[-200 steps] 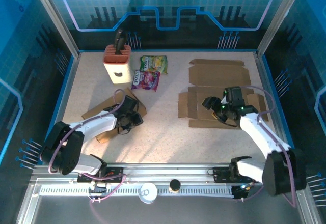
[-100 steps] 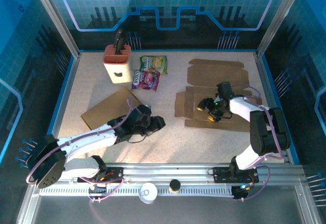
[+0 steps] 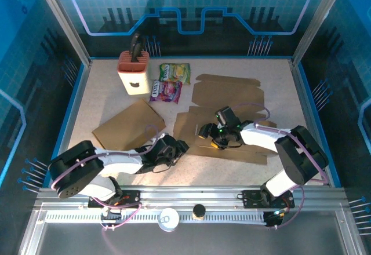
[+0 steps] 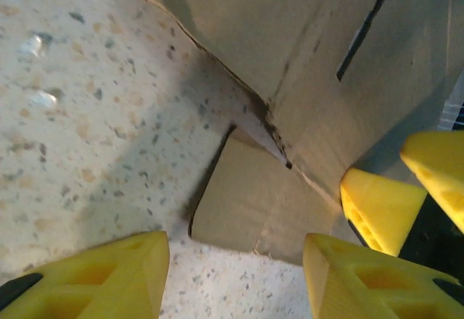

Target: Fold the paper box

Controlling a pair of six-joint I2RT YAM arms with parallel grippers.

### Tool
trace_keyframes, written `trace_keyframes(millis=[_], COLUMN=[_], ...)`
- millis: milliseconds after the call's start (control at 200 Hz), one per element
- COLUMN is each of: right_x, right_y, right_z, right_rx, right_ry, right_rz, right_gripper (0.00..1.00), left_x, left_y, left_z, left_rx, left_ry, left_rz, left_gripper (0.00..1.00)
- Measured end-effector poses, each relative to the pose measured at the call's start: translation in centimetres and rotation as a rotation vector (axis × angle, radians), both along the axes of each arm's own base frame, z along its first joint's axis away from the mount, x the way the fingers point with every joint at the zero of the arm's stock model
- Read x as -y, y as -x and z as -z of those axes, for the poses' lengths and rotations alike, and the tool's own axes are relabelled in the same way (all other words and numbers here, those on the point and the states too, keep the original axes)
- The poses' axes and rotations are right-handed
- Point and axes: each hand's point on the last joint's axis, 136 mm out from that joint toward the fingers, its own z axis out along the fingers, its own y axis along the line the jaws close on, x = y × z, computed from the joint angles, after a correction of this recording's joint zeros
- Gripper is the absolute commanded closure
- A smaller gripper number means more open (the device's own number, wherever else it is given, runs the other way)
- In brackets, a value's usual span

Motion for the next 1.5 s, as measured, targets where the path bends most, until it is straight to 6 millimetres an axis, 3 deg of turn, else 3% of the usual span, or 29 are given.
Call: trace_keyframes(millis=[405,800,950,1095,1200,1356,1501], right_x=[0.1,0.0,0.0,0.2,0.4,2.0,3.0], right_y=[0.5,0.5,0.5,0.9,1.2,3.6,5.5], right_z=[0.0,0.0,-0.1,-0.2,-0.3,-1.2,-4.5], right_rx=[0.011,0.010,0.017,0.019,0.024,0.068,0.166], right_ry=[-0.017,-0.029,-0.036,-0.039,-0.041,-0.043,-0.104], right_rz=[0.026,0.035,0.039,0.039,0.044,0.082,0.152], right_gripper=[0.28,0.28,0.29,0.28,0.27,0.26,0.22], left_x=[-1.9,-0.8,-0.6,-0.8,-0.8,-0.6,-0.2], left_y=[-2.8,-3.8,-4.2,-4.5,-4.6,-5.0,-5.3], left_z=[-0.6,0.0,0.2,0.9,1.0,0.0,-1.2], left_rx=[0.090,0.112,0.129,0.139,0.146,0.183,0.202], left_ry=[0.043,0.096,0.110,0.095,0.109,0.156,0.210], left_rz=[-0.129,-0.136,-0.144,-0.153,-0.159,-0.169,-0.184], left_gripper=[0.59,0.64,0.76,1.00,1.00,1.00,1.00])
